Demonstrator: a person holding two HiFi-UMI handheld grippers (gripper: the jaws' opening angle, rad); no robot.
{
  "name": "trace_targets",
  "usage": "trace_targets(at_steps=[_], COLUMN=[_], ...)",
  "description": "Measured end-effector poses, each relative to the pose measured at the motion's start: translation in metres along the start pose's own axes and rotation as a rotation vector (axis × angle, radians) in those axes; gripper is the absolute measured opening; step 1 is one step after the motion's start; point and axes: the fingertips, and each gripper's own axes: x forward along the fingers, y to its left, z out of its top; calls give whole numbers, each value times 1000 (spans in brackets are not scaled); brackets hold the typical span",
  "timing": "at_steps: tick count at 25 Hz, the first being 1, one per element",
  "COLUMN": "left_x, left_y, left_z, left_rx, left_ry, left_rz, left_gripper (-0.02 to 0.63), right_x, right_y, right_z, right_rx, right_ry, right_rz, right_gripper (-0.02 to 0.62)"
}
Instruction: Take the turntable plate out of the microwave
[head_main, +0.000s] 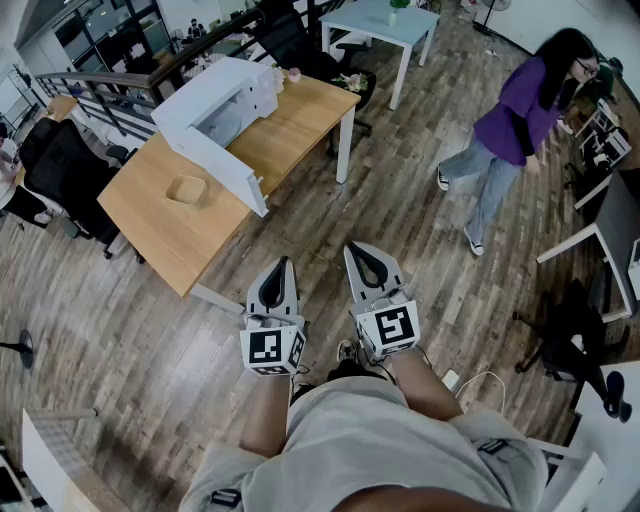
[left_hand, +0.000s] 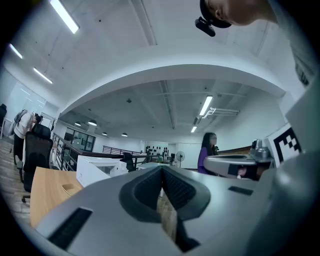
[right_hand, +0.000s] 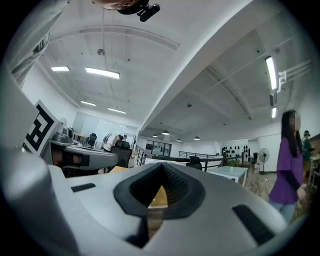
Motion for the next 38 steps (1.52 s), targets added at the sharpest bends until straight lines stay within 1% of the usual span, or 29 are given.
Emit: trace_targets(at_steps=[4, 8, 10, 13, 15, 17, 19, 22, 24, 28, 32, 35, 38], left_x=[4, 19, 28, 45, 59, 73, 85, 102, 114, 139, 172, 205, 244], left_y=[-9, -16, -19, -28, -37, -47, -53, -61, -64, -58, -48, -42, -30], left_z=[-5, -15, -21, -28, -33, -37, -40, -45, -49, -54, -66, -72, -74], left_rx=[-13, -19, -21, -18, -16, -26, -31, -20, -20, -12, -28, -34, -43], left_ry=[17, 37, 54, 73, 91, 102, 102, 106, 116, 129, 143, 138, 133], left_rz=[-8, -24, -26, -31, -46, -58, -54, -47, -48, -48, -58, -80, -95], left_gripper=[11, 11, 11, 12, 12, 20, 29, 66, 72, 71, 71, 69, 69], right_x=[-5, -3, 1, 6, 6, 8, 9, 12, 17, 33, 56, 79, 112], right_y=[-2, -14, -18, -28, -37, -47, -61, -88, -105, -126, -142, -159, -177], right_z=[-3, -16, -22, -27, -31, -33, -38, -45, -50, -66, -80, -92, -94], right_rx=[25, 50, 70, 69, 74, 79, 89, 97, 100, 125, 129, 122, 106], right_ry=[5, 19, 20, 22, 30, 30, 24, 23, 21, 42, 56, 73, 73], right_rz=[11, 1, 15, 35, 41, 57, 57, 36, 15, -7, -21, -26, -32], right_gripper=[3, 4, 5, 5, 6, 23, 36, 41, 41, 41, 48, 51, 54])
